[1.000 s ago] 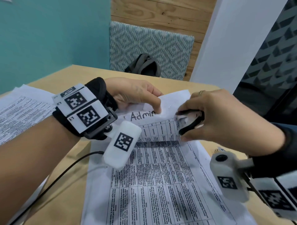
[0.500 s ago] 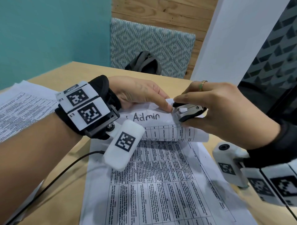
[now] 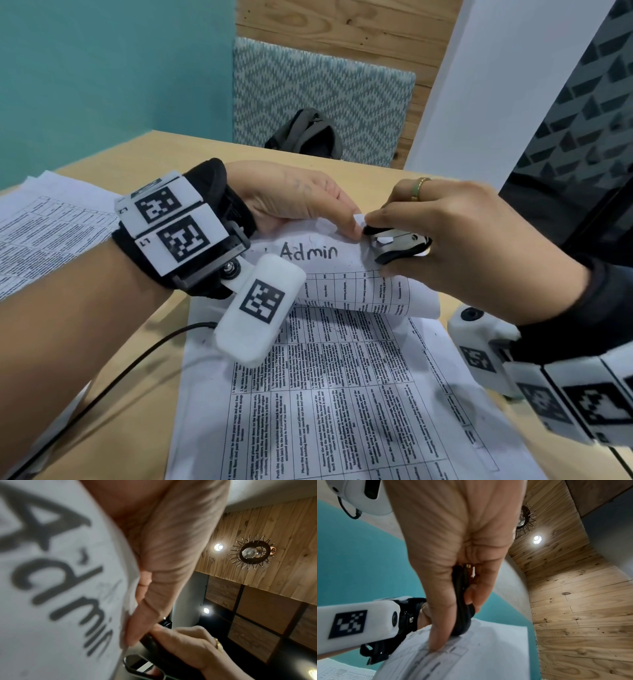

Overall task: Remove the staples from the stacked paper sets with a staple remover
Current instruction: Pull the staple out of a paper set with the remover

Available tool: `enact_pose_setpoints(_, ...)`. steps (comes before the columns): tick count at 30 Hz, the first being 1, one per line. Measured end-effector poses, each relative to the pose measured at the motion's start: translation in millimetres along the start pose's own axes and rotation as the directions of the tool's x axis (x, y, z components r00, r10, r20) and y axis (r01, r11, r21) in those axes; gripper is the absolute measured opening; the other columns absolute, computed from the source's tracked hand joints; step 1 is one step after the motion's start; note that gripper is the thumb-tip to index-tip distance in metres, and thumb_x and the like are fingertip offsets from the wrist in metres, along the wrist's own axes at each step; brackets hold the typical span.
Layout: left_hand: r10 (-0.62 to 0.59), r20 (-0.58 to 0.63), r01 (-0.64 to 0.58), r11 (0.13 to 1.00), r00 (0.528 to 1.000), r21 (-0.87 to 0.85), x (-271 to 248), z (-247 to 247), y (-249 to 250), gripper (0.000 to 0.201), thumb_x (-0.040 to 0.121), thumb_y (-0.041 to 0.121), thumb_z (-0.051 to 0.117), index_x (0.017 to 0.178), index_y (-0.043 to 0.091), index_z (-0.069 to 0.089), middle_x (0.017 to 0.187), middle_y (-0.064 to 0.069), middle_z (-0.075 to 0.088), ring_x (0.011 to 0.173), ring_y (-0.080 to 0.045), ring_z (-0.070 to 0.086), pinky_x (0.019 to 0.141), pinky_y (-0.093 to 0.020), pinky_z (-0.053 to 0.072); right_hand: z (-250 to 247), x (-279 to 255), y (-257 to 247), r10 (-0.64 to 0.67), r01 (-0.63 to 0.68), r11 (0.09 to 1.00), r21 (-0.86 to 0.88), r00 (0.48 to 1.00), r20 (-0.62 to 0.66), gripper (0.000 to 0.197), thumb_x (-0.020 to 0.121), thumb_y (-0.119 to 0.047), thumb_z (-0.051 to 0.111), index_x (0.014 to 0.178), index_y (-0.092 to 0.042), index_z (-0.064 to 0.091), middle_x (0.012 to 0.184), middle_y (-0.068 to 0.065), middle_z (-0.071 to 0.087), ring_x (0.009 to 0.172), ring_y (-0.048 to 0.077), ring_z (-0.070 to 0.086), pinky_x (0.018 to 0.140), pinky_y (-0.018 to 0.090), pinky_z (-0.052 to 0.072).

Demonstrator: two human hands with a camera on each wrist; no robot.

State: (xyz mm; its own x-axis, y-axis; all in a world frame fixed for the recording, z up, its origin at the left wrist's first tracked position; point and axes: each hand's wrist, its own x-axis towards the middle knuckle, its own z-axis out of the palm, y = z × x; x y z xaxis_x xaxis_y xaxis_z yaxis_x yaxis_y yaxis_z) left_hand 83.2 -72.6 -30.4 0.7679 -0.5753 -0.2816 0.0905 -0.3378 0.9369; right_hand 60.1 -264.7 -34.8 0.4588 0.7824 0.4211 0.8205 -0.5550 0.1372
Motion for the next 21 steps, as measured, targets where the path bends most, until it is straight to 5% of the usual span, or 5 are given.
enact_pose_setpoints(12,0.003,-0.022,-0.004,1.000,1.000,-0.023,-6.2,2.7,3.4,0.027,0.080,-0.001,0.054,0.104,-0.012,0.056,0.063,-0.009,0.066,0.049,-0.013,0.062,0.048,-0.019,0.052,-1.9,-0.5,-4.9,0.008,-0.008,1.000,-0.030,1.000,-0.005,0.023,0.065,-0.025,0.071,0.074,-0.004,0.069,0.066,0.006,0.058,0.054,0.031,0.053,0.046,0.039,0.047)
enact_pose_setpoints(17,0.087,-0.042,-0.089,0.995,0.995,-0.049,-4.9,8.3,-0.5,0.008,0.079,-0.006,0.056,0.085,-0.003,0.061,0.064,-0.004,0.068,0.053,-0.008,0.065,0.049,-0.016,0.051,-5.7,0.7,-6.9,0.066,-0.059,0.993,0.098,0.996,-0.066,0.026,0.062,-0.028,0.074,0.078,-0.008,0.072,0.066,0.003,0.061,0.055,0.026,0.056,0.051,0.037,0.047)
enact_pose_setpoints(21,0.161,-0.080,-0.164,0.986,0.984,-0.024,-4.2,7.7,-2.0,0.012,0.069,0.003,0.063,0.080,0.000,0.063,0.060,-0.002,0.068,0.051,-0.007,0.063,0.048,-0.015,0.049,-11.4,1.7,-10.6,0.204,-0.178,0.954,0.242,0.975,-0.084,0.034,0.056,-0.037,0.081,0.078,-0.011,0.075,0.067,-0.002,0.067,0.062,0.013,0.060,0.060,0.030,0.045)
